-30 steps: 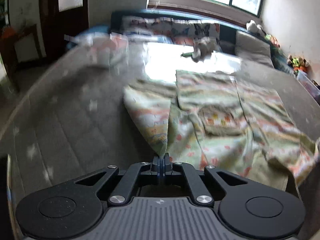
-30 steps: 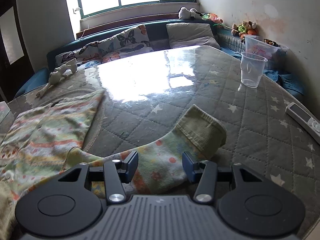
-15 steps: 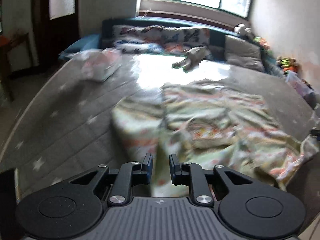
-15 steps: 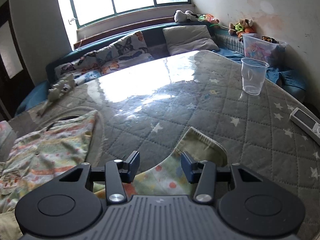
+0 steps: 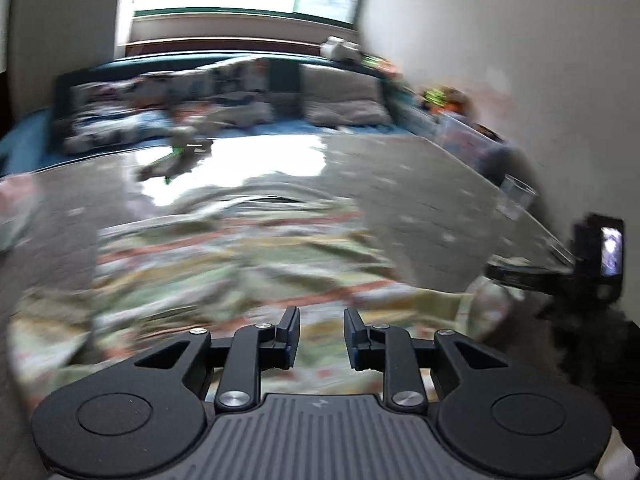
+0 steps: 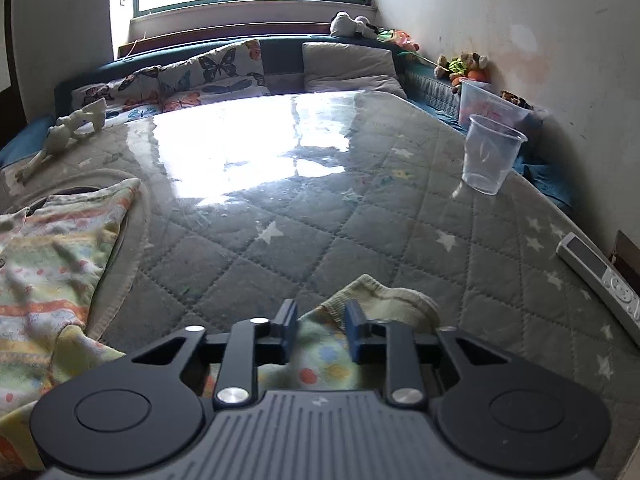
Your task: Fold clothes
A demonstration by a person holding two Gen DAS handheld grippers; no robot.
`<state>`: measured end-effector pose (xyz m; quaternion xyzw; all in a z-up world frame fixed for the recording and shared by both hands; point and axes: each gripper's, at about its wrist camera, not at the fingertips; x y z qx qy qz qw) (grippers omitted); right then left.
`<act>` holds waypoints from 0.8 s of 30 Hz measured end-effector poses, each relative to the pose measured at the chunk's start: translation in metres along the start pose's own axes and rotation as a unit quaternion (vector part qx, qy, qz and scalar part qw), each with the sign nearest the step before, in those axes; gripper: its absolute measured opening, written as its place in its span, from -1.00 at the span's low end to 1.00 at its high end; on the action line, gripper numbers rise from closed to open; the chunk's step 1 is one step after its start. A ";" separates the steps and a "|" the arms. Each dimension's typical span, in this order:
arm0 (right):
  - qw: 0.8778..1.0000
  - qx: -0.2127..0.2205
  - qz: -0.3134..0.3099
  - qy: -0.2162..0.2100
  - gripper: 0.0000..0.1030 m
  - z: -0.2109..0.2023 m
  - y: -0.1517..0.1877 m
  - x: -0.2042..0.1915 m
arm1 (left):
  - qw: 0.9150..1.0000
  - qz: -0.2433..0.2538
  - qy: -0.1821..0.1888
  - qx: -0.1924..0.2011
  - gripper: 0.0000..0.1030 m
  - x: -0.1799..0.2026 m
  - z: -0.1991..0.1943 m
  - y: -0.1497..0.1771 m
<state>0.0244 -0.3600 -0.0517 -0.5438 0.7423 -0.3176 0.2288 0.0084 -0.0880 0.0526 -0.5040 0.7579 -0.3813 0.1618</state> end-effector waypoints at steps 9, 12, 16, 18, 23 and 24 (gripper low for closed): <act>0.999 0.006 0.040 -0.013 -1.00 -0.023 0.006 0.033 | 0.993 0.012 0.080 -0.083 -0.54 0.050 0.073 0.009; 0.999 0.009 0.052 -0.008 -0.98 -0.032 0.009 0.043 | 0.989 0.012 0.109 -0.098 -0.54 0.058 0.080 0.018; 0.998 0.010 0.064 -0.002 -0.93 -0.041 0.011 0.056 | 0.985 0.042 0.139 -0.096 -0.53 0.073 0.078 0.028; 0.997 0.011 0.073 0.004 -0.93 -0.045 0.014 0.063 | 0.981 0.057 0.157 -0.096 -0.51 0.080 0.076 0.032; 0.994 0.047 0.102 0.015 -0.64 -0.071 0.014 0.077 | 0.974 0.090 0.184 -0.100 -0.49 0.093 0.069 0.042; 0.992 0.055 0.108 0.019 -0.58 -0.076 0.013 0.079 | 0.972 0.097 0.189 -0.101 -0.49 0.096 0.067 0.044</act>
Point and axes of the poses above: each gripper's, at about its wrist camera, not at the fingertips, and z roughly the way its jaws point, x to its right, y to its underside, and after that the axes turned 3 degrees about z, right-handed
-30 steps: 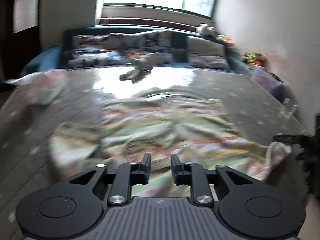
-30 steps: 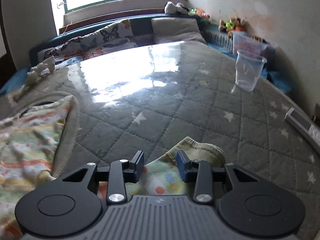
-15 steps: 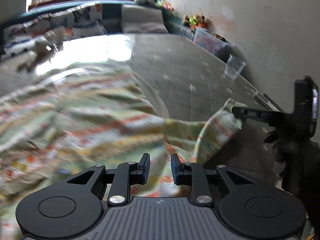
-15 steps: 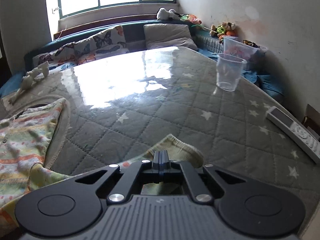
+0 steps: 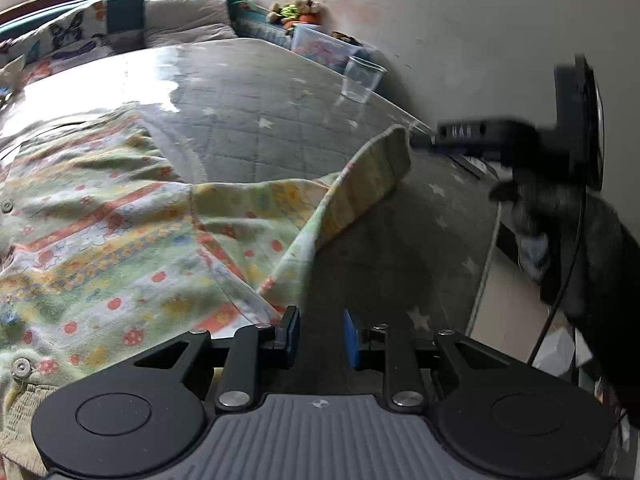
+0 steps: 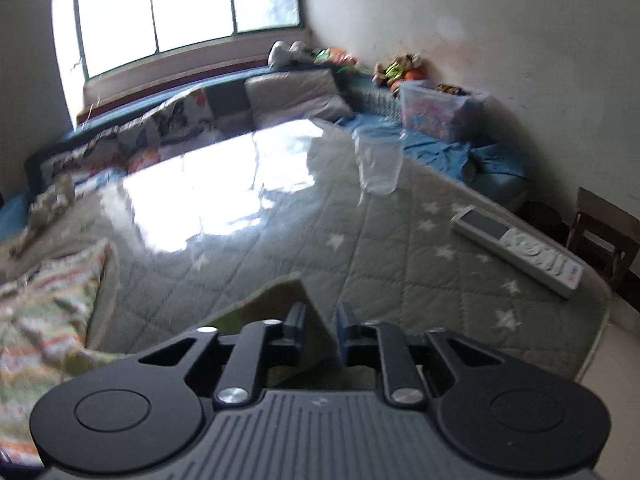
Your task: Fold clothes
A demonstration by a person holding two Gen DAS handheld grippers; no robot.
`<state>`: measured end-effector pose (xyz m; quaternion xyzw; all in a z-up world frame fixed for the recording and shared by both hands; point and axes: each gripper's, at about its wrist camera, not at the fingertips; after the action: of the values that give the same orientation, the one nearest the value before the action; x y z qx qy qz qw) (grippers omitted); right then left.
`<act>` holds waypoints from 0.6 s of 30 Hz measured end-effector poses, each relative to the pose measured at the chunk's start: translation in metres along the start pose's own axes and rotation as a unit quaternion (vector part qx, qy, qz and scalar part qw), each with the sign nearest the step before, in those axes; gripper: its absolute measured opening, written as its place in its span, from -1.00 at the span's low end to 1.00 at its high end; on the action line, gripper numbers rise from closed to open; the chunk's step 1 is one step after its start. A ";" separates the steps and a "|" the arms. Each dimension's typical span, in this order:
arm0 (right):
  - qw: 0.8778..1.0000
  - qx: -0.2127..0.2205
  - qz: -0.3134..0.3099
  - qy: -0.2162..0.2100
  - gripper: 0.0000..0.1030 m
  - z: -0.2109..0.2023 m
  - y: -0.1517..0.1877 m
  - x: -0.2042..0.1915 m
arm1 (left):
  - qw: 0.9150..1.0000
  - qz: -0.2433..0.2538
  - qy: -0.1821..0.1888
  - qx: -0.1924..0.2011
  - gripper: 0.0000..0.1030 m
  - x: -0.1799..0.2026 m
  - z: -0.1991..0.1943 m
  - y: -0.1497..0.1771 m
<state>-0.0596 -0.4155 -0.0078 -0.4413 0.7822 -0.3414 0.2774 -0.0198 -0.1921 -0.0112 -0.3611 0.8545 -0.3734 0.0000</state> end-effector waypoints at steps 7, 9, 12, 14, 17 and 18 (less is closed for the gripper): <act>0.999 0.029 0.021 -0.002 -0.51 -0.014 -0.015 0.012 | 0.999 0.003 0.000 0.045 -0.44 -0.001 -0.024 -0.010; 0.999 0.040 0.013 -0.007 -0.50 -0.014 -0.020 0.008 | 0.998 -0.017 -0.014 0.059 -0.38 -0.009 -0.027 -0.017; 0.999 0.040 -0.009 -0.019 -0.34 -0.007 -0.025 -0.002 | 0.996 -0.044 -0.028 0.071 -0.36 -0.021 -0.025 -0.028; 0.999 0.029 -0.029 -0.023 -0.33 0.006 -0.026 -0.013 | 0.997 -0.048 -0.026 0.063 -0.36 -0.023 -0.018 -0.031; 0.998 0.015 -0.060 -0.019 -0.15 0.024 -0.026 -0.029 | 0.998 -0.043 -0.014 0.049 -0.32 -0.021 -0.005 -0.032; 0.997 0.010 -0.070 -0.016 -0.11 0.030 -0.026 -0.032 | 0.998 -0.040 -0.008 0.044 -0.27 -0.020 0.000 -0.032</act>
<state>-0.0102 -0.4058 -0.0018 -0.4973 0.7417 -0.3605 0.2694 0.0149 -0.1946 0.0036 -0.3981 0.8221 -0.4069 0.0080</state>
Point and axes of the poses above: each gripper's, at about its wrist camera, not at the fingertips, and z roughly the way its jaws point, x to its right, y to its underside, and after that the axes turned 3 degrees about z, right-handed
